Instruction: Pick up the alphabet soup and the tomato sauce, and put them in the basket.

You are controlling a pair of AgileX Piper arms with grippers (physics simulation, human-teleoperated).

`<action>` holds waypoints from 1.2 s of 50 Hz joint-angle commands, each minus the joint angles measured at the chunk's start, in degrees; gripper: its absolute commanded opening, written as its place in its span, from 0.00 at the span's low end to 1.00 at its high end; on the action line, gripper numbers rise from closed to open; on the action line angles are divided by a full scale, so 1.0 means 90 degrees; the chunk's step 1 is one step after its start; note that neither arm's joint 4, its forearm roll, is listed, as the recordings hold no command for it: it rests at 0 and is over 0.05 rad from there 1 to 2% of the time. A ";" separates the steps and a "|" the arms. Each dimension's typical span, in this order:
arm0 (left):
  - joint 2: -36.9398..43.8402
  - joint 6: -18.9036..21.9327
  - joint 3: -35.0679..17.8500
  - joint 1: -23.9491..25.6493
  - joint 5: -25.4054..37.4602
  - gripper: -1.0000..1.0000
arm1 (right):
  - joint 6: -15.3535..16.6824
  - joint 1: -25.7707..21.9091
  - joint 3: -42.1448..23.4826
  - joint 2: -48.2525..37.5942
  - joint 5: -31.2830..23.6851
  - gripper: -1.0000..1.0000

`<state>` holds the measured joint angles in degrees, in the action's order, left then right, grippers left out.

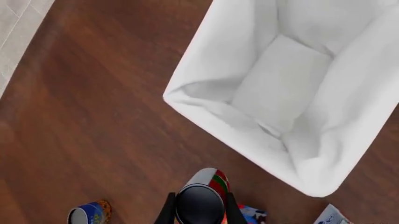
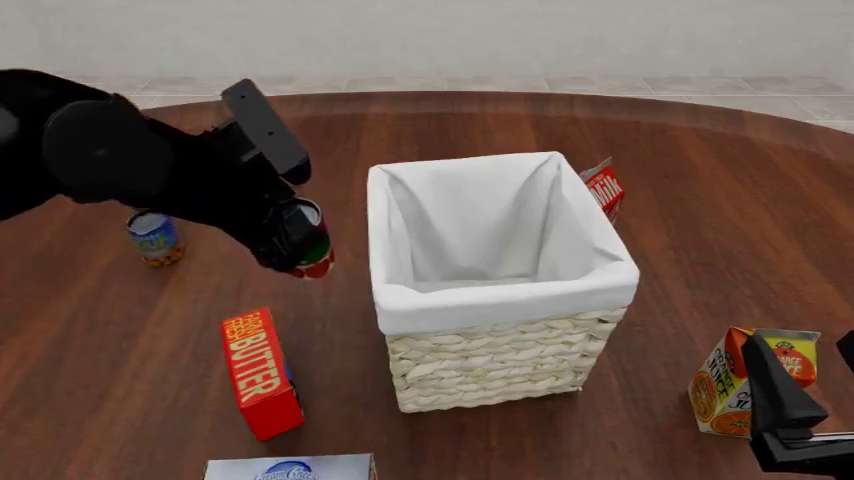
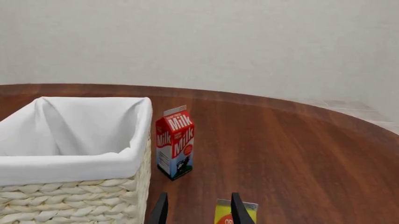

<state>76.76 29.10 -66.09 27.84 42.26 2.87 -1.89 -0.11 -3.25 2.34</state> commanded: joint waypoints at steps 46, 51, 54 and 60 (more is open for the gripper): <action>0.0522 0.0568 -0.2066 0.0677 0.0785 0.00 | 0.0007 0.0055 -0.0005 0.0121 -0.0108 1.00; 0.0618 0.0595 -0.2247 0.0735 0.0809 0.00 | -0.0014 0.0069 -0.0013 0.0236 -0.0220 1.00; 0.0673 0.0606 -0.2338 0.0788 0.0827 0.00 | -0.0019 0.0064 -0.0013 0.0273 -0.0257 1.00; 0.0820 0.0648 -0.2541 0.0885 0.0876 0.00 | -0.0022 0.0058 -0.0015 0.0319 -0.0302 1.00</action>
<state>82.45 33.47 -85.91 34.44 49.55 2.79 -1.38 -0.21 -1.40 0.62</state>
